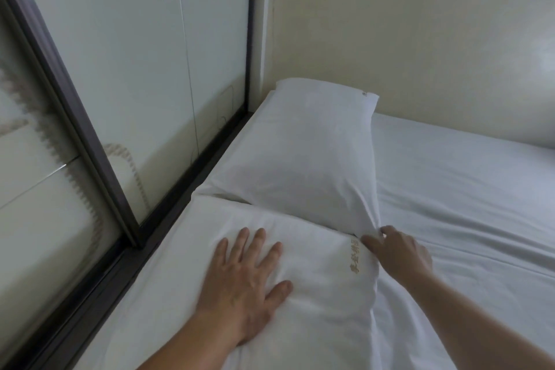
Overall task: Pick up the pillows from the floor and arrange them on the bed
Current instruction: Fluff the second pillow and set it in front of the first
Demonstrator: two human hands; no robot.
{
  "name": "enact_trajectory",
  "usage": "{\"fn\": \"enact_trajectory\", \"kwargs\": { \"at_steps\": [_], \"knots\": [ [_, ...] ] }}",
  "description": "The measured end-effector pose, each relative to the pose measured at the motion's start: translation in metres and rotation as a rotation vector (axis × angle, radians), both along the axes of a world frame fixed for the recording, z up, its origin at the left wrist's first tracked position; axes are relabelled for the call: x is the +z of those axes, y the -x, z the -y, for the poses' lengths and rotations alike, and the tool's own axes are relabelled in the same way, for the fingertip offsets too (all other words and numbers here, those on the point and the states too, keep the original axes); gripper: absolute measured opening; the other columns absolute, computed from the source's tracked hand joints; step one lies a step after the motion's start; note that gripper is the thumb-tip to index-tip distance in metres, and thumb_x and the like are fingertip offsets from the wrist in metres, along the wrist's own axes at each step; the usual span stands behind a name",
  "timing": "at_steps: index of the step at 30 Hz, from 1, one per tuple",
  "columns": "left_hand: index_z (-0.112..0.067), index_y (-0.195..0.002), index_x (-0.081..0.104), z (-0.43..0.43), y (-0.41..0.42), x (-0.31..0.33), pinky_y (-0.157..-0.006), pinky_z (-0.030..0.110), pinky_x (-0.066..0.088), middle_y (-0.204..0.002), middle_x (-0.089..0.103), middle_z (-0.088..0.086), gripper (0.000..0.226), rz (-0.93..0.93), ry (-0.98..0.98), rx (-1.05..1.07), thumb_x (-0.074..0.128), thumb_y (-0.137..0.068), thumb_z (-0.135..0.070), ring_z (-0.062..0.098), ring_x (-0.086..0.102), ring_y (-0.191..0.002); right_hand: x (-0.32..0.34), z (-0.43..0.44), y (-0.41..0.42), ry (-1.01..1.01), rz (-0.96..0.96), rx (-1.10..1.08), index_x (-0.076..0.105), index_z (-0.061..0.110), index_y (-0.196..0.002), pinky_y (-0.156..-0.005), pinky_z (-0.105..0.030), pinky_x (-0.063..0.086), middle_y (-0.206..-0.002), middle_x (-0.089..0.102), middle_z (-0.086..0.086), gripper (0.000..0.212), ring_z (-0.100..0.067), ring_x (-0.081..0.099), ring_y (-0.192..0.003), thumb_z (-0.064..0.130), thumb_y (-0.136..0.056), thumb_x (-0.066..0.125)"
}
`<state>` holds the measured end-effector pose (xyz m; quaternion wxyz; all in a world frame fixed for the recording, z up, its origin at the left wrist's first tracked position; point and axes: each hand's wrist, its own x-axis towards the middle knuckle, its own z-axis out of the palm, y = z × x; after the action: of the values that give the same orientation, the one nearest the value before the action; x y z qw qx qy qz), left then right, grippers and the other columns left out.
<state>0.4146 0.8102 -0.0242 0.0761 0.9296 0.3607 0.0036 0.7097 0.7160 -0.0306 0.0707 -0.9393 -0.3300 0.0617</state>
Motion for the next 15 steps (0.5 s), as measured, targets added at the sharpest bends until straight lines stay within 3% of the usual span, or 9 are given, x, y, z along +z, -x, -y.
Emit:
{"fn": "enact_trajectory", "kwargs": {
  "at_steps": [3, 6, 12, 15],
  "knots": [
    [-0.040, -0.149, -0.008, 0.006, -0.004, 0.000, -0.116, 0.046, -0.014, -0.160, -0.018, -0.005, 0.074, -0.029, 0.021, 0.004, 0.005, -0.084, -0.073, 0.019, -0.023, -0.144, -0.003, 0.004, -0.004, -0.018, 0.036, -0.022, 0.052, 0.018, -0.075, -0.058, -0.034, 0.038, -0.078, 0.062, -0.005, 0.021, -0.029, 0.054, -0.072, 0.031, -0.091, 0.047],
    [-0.041, -0.148, -0.009, 0.005, -0.003, 0.000, -0.116, 0.047, -0.013, -0.160, -0.019, -0.006, 0.074, -0.034, 0.013, 0.018, 0.003, -0.083, -0.073, 0.019, -0.024, -0.144, -0.001, 0.009, -0.012, -0.023, 0.039, -0.095, 0.053, 0.018, -0.075, -0.055, -0.033, 0.037, -0.067, 0.051, -0.004, 0.014, -0.030, 0.050, -0.068, 0.021, -0.088, 0.051],
    [-0.042, -0.148, -0.010, 0.006, -0.002, -0.005, -0.117, 0.047, -0.012, -0.160, -0.019, -0.006, 0.075, -0.043, 0.016, 0.024, 0.001, -0.082, -0.074, 0.019, -0.022, -0.144, -0.001, 0.013, -0.010, 0.004, 0.079, -0.143, 0.055, 0.021, -0.079, -0.062, -0.032, 0.040, -0.091, 0.067, -0.011, 0.009, -0.033, 0.062, -0.087, 0.019, -0.086, 0.051],
    [-0.041, -0.148, -0.010, 0.006, -0.002, -0.006, -0.116, 0.047, -0.012, -0.160, -0.019, -0.006, 0.074, -0.044, 0.020, 0.029, 0.001, -0.082, -0.074, 0.020, -0.023, -0.144, 0.002, 0.007, 0.003, -0.041, 0.086, -0.142, 0.058, 0.015, -0.103, -0.076, -0.038, 0.043, -0.108, 0.062, -0.013, 0.021, -0.034, 0.056, -0.101, 0.028, -0.091, 0.047]
  ]
}}
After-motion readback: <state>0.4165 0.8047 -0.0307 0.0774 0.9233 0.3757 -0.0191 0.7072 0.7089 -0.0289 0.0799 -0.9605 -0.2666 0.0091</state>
